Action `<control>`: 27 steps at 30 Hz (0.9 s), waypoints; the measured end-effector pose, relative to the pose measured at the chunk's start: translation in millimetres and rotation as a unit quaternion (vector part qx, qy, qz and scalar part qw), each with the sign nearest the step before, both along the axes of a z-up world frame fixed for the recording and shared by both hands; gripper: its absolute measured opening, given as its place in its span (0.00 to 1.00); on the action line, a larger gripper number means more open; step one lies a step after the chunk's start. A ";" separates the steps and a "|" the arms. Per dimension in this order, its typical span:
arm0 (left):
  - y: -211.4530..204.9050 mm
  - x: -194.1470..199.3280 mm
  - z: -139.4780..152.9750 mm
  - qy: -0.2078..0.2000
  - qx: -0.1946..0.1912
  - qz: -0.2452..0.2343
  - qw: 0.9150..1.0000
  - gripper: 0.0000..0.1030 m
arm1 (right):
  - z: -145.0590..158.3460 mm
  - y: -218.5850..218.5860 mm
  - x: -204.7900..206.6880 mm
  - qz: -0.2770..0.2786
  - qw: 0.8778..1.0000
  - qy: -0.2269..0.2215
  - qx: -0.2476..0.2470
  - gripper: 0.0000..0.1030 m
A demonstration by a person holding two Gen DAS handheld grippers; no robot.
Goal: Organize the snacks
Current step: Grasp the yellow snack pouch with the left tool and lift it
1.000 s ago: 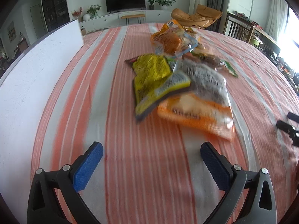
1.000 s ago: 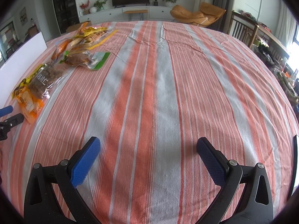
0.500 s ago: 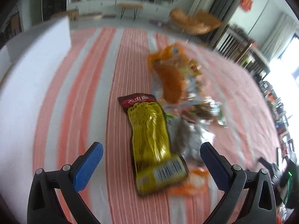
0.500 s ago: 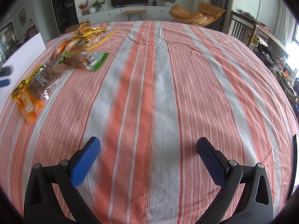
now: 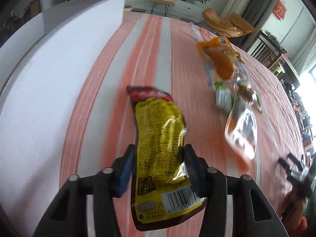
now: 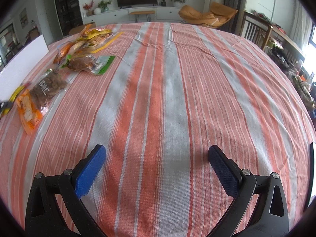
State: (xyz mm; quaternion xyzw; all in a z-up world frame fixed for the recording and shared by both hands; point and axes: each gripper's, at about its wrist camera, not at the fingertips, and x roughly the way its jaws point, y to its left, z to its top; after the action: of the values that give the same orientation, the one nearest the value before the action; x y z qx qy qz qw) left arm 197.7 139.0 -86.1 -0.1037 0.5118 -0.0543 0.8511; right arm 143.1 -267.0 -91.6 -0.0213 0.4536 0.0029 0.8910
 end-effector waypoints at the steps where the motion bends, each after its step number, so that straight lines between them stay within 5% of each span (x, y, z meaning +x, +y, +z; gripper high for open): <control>1: 1.4 -7.9 -4.2 -0.007 0.002 0.006 1.000 0.62 | -0.1 0.2 0.3 0.000 1.000 0.000 0.000 1.00; 2: 0.6 -12.2 -6.2 -0.011 0.004 0.009 1.000 0.80 | 0.0 0.0 0.0 0.000 1.000 0.000 0.000 1.00; 3: -0.7 -14.7 -6.5 -0.023 0.007 0.010 1.000 0.88 | 0.0 0.1 0.1 0.000 1.000 0.000 0.000 1.00; 8: -14.9 -24.3 -22.8 -0.073 0.116 0.009 0.991 0.93 | -0.1 -0.2 0.0 0.000 1.000 0.000 0.000 1.00; 16: -3.8 -17.5 -25.5 -0.068 0.108 0.017 0.992 1.00 | 2.0 -1.7 -1.0 -0.021 1.000 0.008 0.008 1.00; 19: -3.5 -14.9 -26.3 -0.068 0.107 0.017 0.992 1.00 | 12.3 7.3 15.2 -0.052 0.991 0.033 0.121 1.00; 22: -3.1 -15.3 -25.0 -0.068 0.107 0.017 0.992 1.00 | 13.8 36.6 49.0 -0.065 0.958 0.064 0.272 1.00; 24: -3.0 -15.1 -25.4 -0.068 0.107 0.017 0.992 1.00 | 12.0 67.0 75.6 -0.089 0.953 0.081 0.278 1.00; 27: -3.4 -16.9 -23.4 -0.068 0.108 0.017 0.992 1.00 | 11.5 121.2 110.7 -0.094 0.963 0.090 0.236 1.00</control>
State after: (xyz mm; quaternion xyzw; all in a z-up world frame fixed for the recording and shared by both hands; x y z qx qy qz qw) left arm 180.8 135.6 -109.5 -0.0162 0.4540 0.0088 0.8908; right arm 253.8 -145.8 -80.1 0.2327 0.5180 0.0278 0.8226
